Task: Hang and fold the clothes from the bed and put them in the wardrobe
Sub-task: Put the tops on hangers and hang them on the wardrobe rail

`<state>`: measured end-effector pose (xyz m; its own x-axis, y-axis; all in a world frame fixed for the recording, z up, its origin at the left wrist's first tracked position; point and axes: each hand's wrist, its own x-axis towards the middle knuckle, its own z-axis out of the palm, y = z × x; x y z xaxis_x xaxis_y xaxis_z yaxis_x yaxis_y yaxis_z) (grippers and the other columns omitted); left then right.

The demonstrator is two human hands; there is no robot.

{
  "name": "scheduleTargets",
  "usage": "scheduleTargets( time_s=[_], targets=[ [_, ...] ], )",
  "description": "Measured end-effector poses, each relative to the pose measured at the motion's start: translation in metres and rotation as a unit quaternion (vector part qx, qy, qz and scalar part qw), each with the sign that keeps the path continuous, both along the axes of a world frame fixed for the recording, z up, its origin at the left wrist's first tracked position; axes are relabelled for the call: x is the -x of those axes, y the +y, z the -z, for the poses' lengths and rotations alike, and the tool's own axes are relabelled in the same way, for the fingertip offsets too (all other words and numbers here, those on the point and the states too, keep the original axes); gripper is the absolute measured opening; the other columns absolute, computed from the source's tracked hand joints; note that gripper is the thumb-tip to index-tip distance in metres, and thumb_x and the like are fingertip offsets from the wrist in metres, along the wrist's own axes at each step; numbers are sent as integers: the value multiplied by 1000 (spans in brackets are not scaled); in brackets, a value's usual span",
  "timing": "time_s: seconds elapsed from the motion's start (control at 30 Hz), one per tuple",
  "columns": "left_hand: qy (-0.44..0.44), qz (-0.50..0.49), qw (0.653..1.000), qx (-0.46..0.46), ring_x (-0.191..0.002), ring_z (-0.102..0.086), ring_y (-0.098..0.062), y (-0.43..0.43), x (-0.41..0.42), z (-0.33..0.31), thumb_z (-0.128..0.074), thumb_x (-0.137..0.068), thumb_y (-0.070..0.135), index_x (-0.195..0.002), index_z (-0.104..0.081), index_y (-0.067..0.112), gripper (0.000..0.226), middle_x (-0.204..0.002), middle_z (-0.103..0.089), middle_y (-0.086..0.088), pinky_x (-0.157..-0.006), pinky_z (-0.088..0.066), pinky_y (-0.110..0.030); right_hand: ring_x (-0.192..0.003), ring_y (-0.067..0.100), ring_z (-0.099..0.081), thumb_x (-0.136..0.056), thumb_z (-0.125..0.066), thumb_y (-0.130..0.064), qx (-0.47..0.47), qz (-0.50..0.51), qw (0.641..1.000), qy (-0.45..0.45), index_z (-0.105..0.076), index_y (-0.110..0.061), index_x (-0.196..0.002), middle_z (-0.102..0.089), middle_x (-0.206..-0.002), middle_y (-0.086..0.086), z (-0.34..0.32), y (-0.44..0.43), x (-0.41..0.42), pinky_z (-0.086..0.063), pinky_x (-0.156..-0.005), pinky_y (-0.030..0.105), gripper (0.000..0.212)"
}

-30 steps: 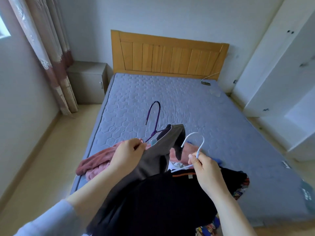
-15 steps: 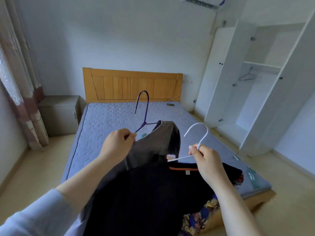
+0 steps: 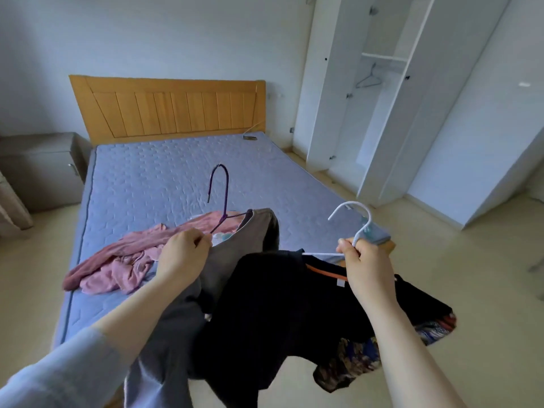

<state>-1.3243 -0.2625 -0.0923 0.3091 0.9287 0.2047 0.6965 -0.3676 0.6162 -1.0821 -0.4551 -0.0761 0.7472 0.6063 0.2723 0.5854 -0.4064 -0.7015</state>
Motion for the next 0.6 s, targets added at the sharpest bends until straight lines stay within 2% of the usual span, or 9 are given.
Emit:
scheduleTargets(
  time_s=[0.13, 0.2, 0.27, 0.33, 0.43, 0.6],
  targets=[
    [-10, 5, 1000, 15, -60, -48, -19, -37, 6, 24, -52, -94, 21, -71, -63, 2, 32, -65, -60, -7, -53, -32, -29, -81, 33, -60, -98, -51, -35, 22, 66, 997, -23, -73, -16, -89, -67, -80, 7, 10, -49, 14, -42, -65, 36, 30],
    [-21, 20, 999, 22, -57, -46, -14, -52, 14, 33, -52, -95, 21, -68, -61, 4, 32, -62, -58, -5, -51, -30, -27, -78, 33, -59, -98, -50, -37, 40, 91, 995, -25, -69, -20, -81, -64, -75, 3, 16, -70, 27, -43, -63, 36, 30],
    [-33, 36, 998, 27, -57, -46, -12, -65, 25, 39, -52, -95, 22, -64, -56, 8, 34, -60, -55, -2, -49, -29, -27, -70, 31, -51, -98, -52, -36, 50, 118, 991, -27, -52, -25, -62, -52, -63, -3, 21, -90, 46, -32, -53, 32, 37],
    [-37, 51, 997, 37, -58, -47, -10, -76, 38, 43, -51, -95, 22, -65, -57, 11, 33, -60, -56, 0, -49, -29, -27, -67, 31, -45, -97, -53, -36, 60, 148, 987, -24, -41, -24, -56, -48, -59, 0, 26, -109, 64, -29, -51, 32, 44],
    [-44, 70, 996, 43, -58, -48, -9, -93, 60, 52, -51, -95, 20, -68, -60, 9, 31, -62, -58, 0, -49, -31, -26, -68, 35, -50, -97, -53, -36, 58, 197, 979, -7, -55, -10, -65, -55, -64, 9, 34, -141, 86, -38, -57, 36, 41],
    [-48, 98, 991, 72, -59, -50, -12, -122, 85, 59, -51, -94, 22, -72, -63, 6, 29, -65, -61, -4, -52, -34, -27, -64, 29, -50, -97, -54, -32, 34, 233, 972, 21, -57, -6, -67, -57, -64, 6, 37, -183, 121, -31, -53, 32, 40]
  ],
)
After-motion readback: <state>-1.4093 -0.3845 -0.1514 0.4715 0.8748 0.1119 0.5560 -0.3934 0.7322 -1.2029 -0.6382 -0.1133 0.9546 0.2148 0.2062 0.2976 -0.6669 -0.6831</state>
